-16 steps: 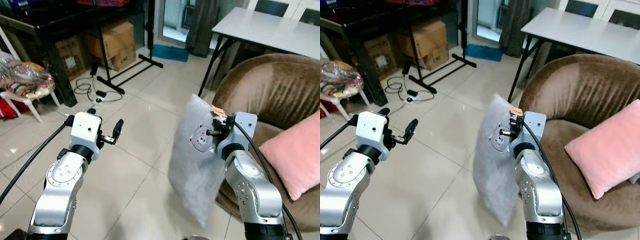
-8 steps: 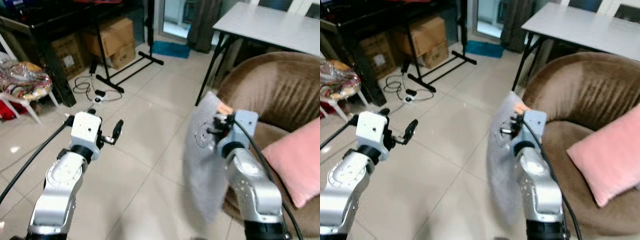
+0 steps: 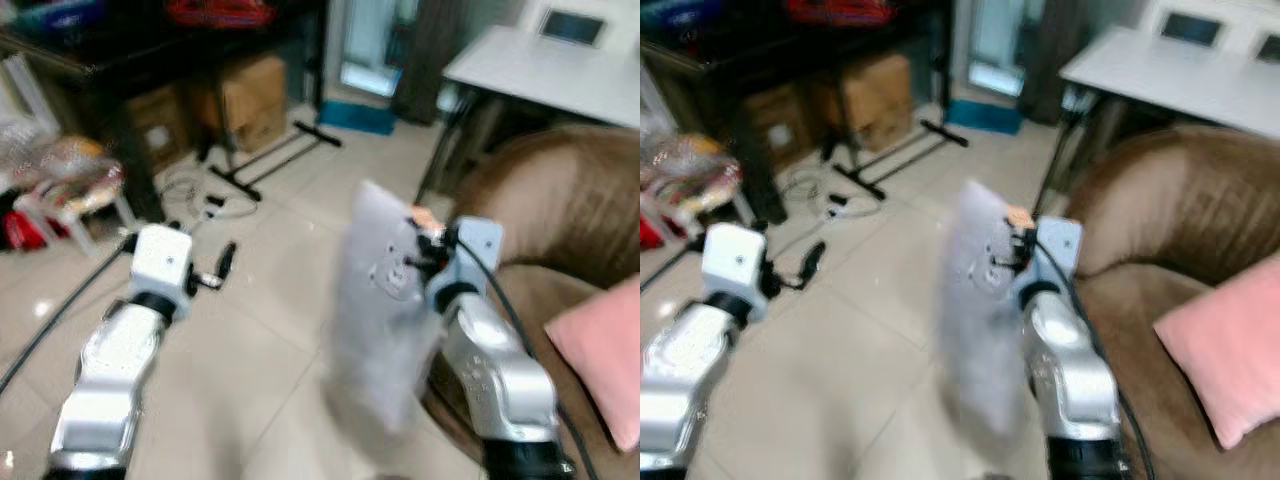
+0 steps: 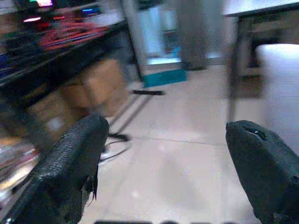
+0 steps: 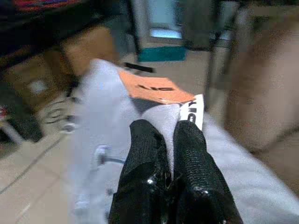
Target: Move the pillow to the sofa from floor
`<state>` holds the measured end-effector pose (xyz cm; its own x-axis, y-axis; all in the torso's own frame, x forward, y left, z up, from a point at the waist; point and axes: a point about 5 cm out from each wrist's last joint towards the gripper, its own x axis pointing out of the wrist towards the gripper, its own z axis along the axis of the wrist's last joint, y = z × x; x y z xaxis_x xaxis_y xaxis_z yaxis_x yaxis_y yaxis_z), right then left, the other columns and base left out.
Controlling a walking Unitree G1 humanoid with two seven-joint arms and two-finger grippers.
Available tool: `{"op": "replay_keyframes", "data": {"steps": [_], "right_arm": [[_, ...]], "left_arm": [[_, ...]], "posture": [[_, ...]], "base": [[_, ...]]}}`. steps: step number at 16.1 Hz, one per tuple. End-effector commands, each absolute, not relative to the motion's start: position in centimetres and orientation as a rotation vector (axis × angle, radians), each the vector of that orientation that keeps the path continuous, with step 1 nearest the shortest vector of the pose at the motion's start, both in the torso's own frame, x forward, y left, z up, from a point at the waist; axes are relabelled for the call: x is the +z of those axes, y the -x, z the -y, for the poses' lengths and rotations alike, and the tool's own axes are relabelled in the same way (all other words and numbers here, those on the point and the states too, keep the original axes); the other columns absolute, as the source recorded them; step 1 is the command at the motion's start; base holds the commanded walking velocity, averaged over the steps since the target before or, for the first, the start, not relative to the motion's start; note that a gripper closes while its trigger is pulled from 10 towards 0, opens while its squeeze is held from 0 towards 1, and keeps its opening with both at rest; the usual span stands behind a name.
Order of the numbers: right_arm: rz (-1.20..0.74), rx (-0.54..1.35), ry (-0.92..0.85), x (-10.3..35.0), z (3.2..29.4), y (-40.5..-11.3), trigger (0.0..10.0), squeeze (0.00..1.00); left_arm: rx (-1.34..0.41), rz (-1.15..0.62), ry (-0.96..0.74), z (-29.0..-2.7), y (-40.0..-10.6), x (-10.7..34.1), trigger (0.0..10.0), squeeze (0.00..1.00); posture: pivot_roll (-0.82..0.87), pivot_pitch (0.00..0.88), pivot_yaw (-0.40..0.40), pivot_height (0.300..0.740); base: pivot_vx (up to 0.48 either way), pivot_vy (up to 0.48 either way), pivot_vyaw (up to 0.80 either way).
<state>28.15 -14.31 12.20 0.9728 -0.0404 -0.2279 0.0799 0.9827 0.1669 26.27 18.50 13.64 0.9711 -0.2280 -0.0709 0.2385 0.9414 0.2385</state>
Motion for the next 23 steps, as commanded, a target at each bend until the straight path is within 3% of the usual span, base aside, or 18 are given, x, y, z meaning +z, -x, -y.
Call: {"op": "replay_keyframes", "data": {"steps": [1, 13, 23], "right_arm": [[-0.167, -0.061, -0.183, 13.4, 14.4, -28.5, 10.0, 0.0], [-0.167, -0.052, -0.191, 13.3, 14.2, -28.6, 10.0, 0.0], [-0.108, -0.025, -0.188, 14.5, 14.0, -29.0, 10.0, 0.0]], "left_arm": [[-0.237, -0.034, -0.26, -18.7, -26.3, 14.0, 10.0, 0.0], [-0.242, -0.039, -0.262, -18.8, -26.1, 13.9, 10.0, 0.0], [-0.29, -0.061, -0.281, -18.5, -25.8, 13.5, 10.0, 0.0]], "posture": [[-0.02, 0.0, -0.006, 0.74], [-0.01, 0.0, -0.007, 0.74], [-0.01, 0.0, -0.005, 0.74]], "base": [[0.319, 0.0, -0.8], [0.317, 0.0, -0.8], [0.318, 0.0, 0.0]]}}
